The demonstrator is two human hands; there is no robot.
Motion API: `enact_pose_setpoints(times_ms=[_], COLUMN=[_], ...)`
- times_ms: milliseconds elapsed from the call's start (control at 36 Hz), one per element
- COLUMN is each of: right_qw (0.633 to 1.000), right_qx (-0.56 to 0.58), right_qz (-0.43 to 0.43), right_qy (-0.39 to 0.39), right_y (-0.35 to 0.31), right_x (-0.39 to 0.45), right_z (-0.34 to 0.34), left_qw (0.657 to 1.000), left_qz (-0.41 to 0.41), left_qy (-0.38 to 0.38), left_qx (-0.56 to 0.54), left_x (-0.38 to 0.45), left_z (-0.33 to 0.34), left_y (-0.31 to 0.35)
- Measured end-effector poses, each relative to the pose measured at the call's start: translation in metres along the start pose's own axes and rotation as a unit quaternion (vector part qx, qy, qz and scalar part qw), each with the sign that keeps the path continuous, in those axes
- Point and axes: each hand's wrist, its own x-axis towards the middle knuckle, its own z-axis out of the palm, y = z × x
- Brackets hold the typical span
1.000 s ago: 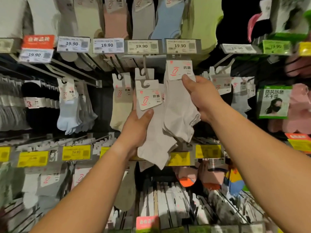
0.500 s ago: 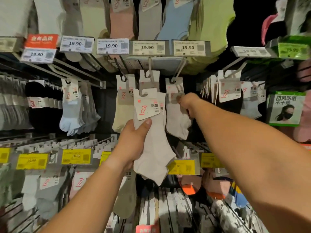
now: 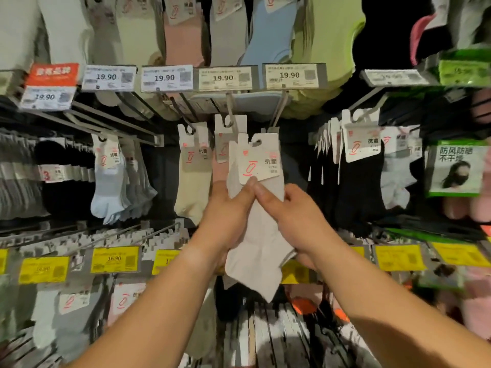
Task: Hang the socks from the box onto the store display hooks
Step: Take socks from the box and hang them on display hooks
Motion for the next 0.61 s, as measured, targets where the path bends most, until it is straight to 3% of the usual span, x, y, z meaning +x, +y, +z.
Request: enact_pose_setpoints(times_ms=[56,333,611], right_qw=[0.999,0.998,0.995], right_qx=[0.03,0.007,0.02], right_qz=[0.002,-0.006,-0.067], right_qy=[-0.012,0.06,0.069], right_y=[0.0,-0.013,-0.06], right_x=[0.003,0.013,0.023], right_z=[-0.007,-0.032,-0.045], left_qw=[0.999,0.996,0.996], left_qz=[-0.008,-0.023,-0.018], left_qy=[-0.022,0.076,0.083], left_qx=[-0.032,0.027,0.021], left_x=[0.002,0.005,0.004], left_z=[0.003,0.004,0.003], left_y=[0.001,-0.001,0.003])
